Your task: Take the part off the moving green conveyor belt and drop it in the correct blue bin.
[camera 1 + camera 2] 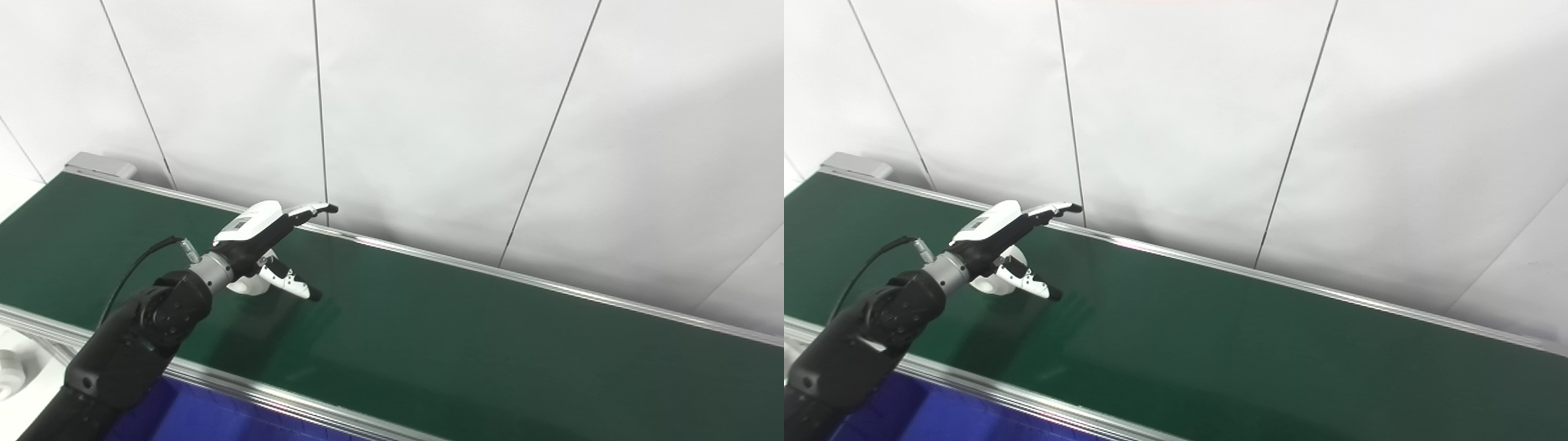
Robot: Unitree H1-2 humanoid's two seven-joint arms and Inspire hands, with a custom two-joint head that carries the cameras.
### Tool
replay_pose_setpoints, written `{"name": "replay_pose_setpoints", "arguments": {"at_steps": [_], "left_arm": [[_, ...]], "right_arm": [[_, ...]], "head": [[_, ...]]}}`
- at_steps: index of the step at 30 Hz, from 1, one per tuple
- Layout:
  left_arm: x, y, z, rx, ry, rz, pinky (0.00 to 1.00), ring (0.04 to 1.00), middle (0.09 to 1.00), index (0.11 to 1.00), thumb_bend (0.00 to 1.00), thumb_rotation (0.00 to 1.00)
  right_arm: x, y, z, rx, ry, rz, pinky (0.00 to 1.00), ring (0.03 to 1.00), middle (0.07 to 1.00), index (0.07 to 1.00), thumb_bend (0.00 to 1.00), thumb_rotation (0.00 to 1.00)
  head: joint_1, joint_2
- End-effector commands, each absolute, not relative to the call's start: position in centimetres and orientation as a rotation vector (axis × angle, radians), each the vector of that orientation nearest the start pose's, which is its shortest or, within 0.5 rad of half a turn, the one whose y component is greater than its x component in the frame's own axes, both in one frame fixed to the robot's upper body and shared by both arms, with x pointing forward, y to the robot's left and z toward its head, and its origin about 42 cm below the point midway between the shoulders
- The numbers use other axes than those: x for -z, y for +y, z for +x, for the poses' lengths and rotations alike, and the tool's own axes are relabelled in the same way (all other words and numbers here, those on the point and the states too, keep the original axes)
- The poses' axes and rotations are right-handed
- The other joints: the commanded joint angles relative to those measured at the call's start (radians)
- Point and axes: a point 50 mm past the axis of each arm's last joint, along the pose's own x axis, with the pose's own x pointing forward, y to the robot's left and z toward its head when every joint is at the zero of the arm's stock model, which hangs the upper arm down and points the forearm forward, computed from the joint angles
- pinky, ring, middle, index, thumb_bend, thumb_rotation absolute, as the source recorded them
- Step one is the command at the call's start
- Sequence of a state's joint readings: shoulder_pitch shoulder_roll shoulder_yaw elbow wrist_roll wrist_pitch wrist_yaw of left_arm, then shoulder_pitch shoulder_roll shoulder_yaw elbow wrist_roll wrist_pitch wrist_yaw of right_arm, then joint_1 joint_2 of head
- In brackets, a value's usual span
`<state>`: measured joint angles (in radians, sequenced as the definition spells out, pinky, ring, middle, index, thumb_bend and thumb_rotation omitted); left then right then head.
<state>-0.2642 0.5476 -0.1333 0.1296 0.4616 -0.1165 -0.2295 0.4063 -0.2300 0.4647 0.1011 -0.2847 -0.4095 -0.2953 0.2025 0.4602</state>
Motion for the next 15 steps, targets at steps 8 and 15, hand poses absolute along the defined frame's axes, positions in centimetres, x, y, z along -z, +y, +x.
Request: {"name": "replay_pose_setpoints", "arguments": {"at_steps": [8, 15], "left_arm": [[-18.0, 37.6, 38.1, 0.269, -0.032, 1.151, 0.93, 0.961, 0.960, 0.907, 0.92, 0.13], [-16.9, 38.9, 38.6, 0.266, -0.008, 1.243, 0.97, 0.961, 0.962, 0.895, 0.94, 0.09]], "right_arm": [[-2.1, -18.9, 9.5, -0.226, -0.026, -0.275, 0.65, 0.753, 0.793, 0.831, 0.70, 0.31], [-2.1, -18.9, 9.4, -0.221, -0.024, -0.268, 0.65, 0.753, 0.796, 0.835, 0.70, 0.31]], "head": [[0.000, 0.011], [0.003, 0.012]]}}
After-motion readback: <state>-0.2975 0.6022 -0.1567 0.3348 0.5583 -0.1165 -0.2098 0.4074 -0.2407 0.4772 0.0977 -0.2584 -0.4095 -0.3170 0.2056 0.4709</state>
